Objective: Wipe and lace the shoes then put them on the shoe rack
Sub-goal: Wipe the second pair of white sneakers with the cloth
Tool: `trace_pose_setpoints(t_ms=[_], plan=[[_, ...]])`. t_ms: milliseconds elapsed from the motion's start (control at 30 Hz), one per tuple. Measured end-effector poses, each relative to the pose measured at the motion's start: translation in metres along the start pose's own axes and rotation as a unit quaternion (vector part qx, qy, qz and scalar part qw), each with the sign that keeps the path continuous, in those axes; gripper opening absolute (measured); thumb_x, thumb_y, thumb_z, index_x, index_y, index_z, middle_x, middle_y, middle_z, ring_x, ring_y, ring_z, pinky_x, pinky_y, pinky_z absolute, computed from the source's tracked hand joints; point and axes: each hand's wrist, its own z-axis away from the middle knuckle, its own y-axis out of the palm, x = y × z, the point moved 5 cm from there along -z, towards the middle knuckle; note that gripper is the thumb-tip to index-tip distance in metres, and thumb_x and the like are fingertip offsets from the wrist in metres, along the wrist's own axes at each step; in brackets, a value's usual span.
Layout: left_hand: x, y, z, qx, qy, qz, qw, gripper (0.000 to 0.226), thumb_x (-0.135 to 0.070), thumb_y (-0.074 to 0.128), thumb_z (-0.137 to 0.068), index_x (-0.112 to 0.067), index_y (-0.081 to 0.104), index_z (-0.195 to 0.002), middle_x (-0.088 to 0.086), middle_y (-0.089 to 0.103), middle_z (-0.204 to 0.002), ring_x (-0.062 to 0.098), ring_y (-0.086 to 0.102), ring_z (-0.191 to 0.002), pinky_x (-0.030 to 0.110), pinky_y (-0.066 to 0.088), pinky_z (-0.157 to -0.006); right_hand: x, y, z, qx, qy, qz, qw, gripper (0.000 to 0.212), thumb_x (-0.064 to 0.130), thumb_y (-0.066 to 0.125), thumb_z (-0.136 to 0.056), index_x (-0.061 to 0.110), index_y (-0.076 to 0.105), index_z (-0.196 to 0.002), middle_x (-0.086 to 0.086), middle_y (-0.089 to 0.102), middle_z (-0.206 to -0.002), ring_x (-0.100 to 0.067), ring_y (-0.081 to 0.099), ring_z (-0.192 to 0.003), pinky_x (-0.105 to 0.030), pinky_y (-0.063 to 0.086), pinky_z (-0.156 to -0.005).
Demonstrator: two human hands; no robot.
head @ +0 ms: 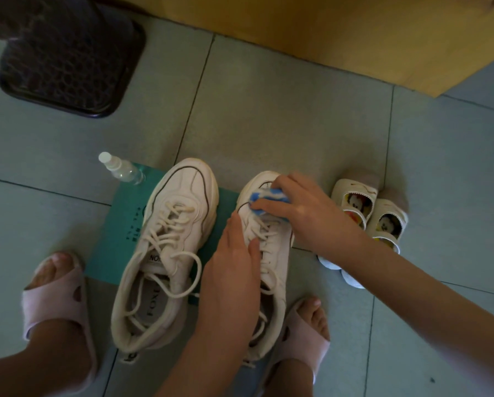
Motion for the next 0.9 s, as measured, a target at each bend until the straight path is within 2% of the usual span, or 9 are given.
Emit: trace_pose_setpoints(t_ms=[100, 200, 300, 400, 533, 633, 767, 833, 900], plan=[[-0.001, 0.001, 0.000, 0.004, 0.000, -0.006, 1.000, 0.054, -0.036, 0.021, -0.100, -0.021, 0.005, -0.149, -0.005, 0.020, -0.155, 0.014, 0.036, -0.134, 0.023, 0.029, -0.100, -0.010, -0.005, 0.001, 0.021, -0.018, 0.010, 1.000, 0.043, -0.003, 0.049, -0.069, 0.010, 0.069, -0.105, -0.021, 0.061, -0.092, -0.025, 0.037, -0.088, -0.035, 0.031, -0.073], [-0.001, 0.000, 0.001, 0.001, 0.001, 0.009, 1.000, 0.054, -0.036, 0.021, -0.100, -0.021, 0.005, -0.149, -0.005, 0.019, -0.155, 0.013, 0.034, -0.135, 0.022, 0.027, -0.100, -0.013, -0.013, 0.000, 0.027, -0.021, 0.034, 0.999, 0.046, 0.010, 0.033, -0.075, 0.012, 0.071, -0.102, -0.019, 0.062, -0.093, -0.024, 0.038, -0.089, -0.037, 0.045, -0.068], [0.001, -0.001, 0.002, -0.006, 0.002, 0.004, 1.000, 0.053, -0.035, 0.021, -0.100, -0.022, 0.005, -0.149, -0.006, 0.021, -0.154, 0.013, 0.035, -0.134, 0.022, 0.028, -0.099, -0.003, -0.019, -0.004, -0.007, -0.011, -0.001, 1.000, 0.042, 0.003, 0.040, -0.076, 0.011, 0.071, -0.103, -0.017, 0.061, -0.089, -0.022, 0.037, -0.086, -0.036, 0.042, -0.065], [0.001, 0.000, 0.001, -0.007, 0.004, 0.007, 1.000, 0.054, -0.035, 0.022, -0.100, -0.021, 0.006, -0.149, -0.005, 0.022, -0.154, 0.013, 0.035, -0.134, 0.023, 0.030, -0.100, 0.009, -0.012, -0.008, -0.012, -0.019, -0.049, 0.999, 0.037, 0.006, 0.041, -0.082, 0.010, 0.071, -0.104, -0.016, 0.058, -0.084, -0.022, 0.037, -0.081, -0.034, 0.032, -0.065], [0.000, 0.000, 0.000, 0.008, -0.002, 0.005, 1.000, 0.054, -0.034, 0.022, -0.100, -0.021, 0.005, -0.150, -0.004, 0.020, -0.155, 0.014, 0.035, -0.134, 0.022, 0.028, -0.100, -0.002, 0.001, -0.002, 0.014, -0.015, -0.025, 0.999, 0.036, 0.000, 0.055, -0.076, 0.011, 0.071, -0.106, -0.018, 0.060, -0.087, -0.025, 0.042, -0.084, -0.036, 0.035, -0.068], [-0.001, -0.002, -0.001, 0.015, -0.006, 0.006, 1.000, 0.053, -0.034, 0.021, -0.100, -0.022, 0.004, -0.149, -0.004, 0.019, -0.155, 0.015, 0.034, -0.135, 0.024, 0.028, -0.100, -0.024, -0.009, 0.010, 0.013, 0.014, -0.023, 1.000, 0.044, 0.001, 0.038, -0.076, 0.010, 0.071, -0.105, -0.019, 0.060, -0.087, -0.023, 0.038, -0.084, -0.036, 0.042, -0.067], [0.000, -0.004, 0.001, 0.006, -0.008, 0.021, 1.000, 0.052, -0.034, 0.022, -0.100, -0.023, 0.007, -0.149, -0.005, 0.022, -0.154, 0.015, 0.035, -0.134, 0.023, 0.027, -0.100, -0.048, -0.022, 0.023, -0.005, 0.106, -0.054, 0.993, 0.043, 0.001, 0.042, -0.077, 0.010, 0.070, -0.108, -0.020, 0.057, -0.089, -0.022, 0.038, -0.084, -0.037, 0.042, -0.068], [-0.001, -0.005, 0.003, 0.000, -0.006, 0.036, 0.999, 0.052, -0.034, 0.024, -0.100, -0.023, 0.010, -0.149, -0.005, 0.024, -0.154, 0.015, 0.036, -0.134, 0.024, 0.028, -0.102, -0.053, -0.028, 0.021, -0.052, 0.172, -0.119, 0.977, 0.050, 0.008, 0.034, -0.078, 0.010, 0.066, -0.116, -0.015, 0.055, -0.093, -0.019, 0.040, -0.087, -0.028, 0.036, -0.076], [-0.002, -0.005, 0.003, -0.008, 0.000, 0.043, 0.999, 0.052, -0.034, 0.026, -0.100, -0.022, 0.013, -0.148, -0.005, 0.026, -0.153, 0.015, 0.036, -0.134, 0.025, 0.029, -0.103, -0.047, -0.028, 0.006, -0.079, 0.181, -0.178, 0.964, 0.050, 0.005, 0.037, -0.081, 0.012, 0.059, -0.125, -0.005, 0.052, -0.098, -0.015, 0.044, -0.089, -0.018, 0.033, -0.078]])
